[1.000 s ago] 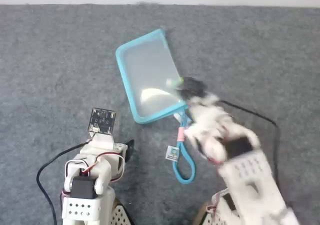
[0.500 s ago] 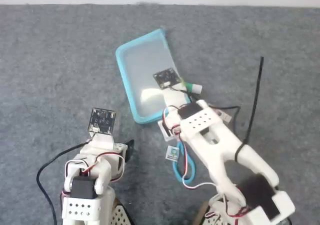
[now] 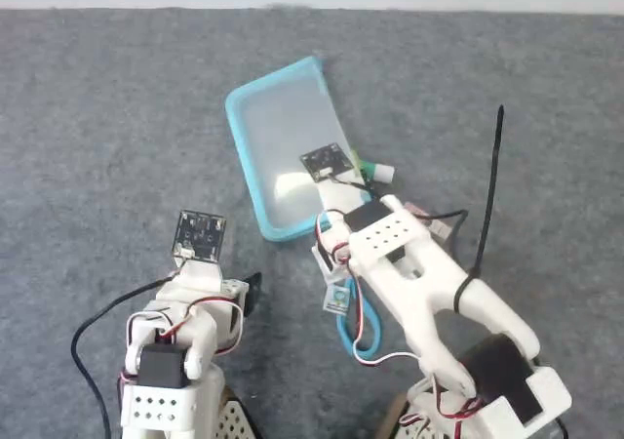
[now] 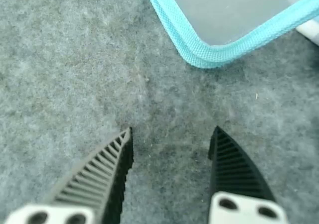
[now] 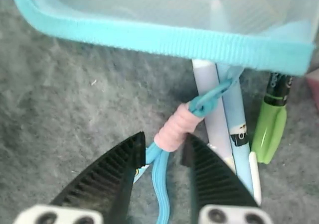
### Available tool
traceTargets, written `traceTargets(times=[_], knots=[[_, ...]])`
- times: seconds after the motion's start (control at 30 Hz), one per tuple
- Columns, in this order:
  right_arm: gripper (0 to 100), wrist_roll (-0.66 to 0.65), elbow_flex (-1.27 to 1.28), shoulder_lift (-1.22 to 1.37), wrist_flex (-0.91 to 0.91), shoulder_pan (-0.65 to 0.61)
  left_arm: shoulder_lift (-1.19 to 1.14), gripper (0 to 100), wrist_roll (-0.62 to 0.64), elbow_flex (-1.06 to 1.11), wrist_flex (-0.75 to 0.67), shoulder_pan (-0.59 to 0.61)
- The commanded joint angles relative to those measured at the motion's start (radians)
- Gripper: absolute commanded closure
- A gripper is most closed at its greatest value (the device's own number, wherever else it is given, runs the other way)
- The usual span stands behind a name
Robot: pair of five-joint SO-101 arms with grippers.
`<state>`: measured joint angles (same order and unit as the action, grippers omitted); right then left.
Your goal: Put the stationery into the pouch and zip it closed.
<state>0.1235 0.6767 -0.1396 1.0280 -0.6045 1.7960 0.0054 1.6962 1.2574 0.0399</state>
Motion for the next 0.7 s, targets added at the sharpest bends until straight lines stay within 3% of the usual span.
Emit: traceTargets(times=[0.0, 0.5, 0.67], knots=[[78.2, -0.025, -0.040, -0.056, -0.012, 0.004, 0.023, 76, 0.011, -0.012, 0.005, 0.008], [77.8, -0.020, -0.044, 0.110, -0.134, 0.016, 0.023, 76, 0.011, -0.012, 0.005, 0.008], [89.3, -0.023, -0.043, 0.117, -0.125, 0.016, 0.023, 76, 0.011, -0.012, 0.005, 0.008]])
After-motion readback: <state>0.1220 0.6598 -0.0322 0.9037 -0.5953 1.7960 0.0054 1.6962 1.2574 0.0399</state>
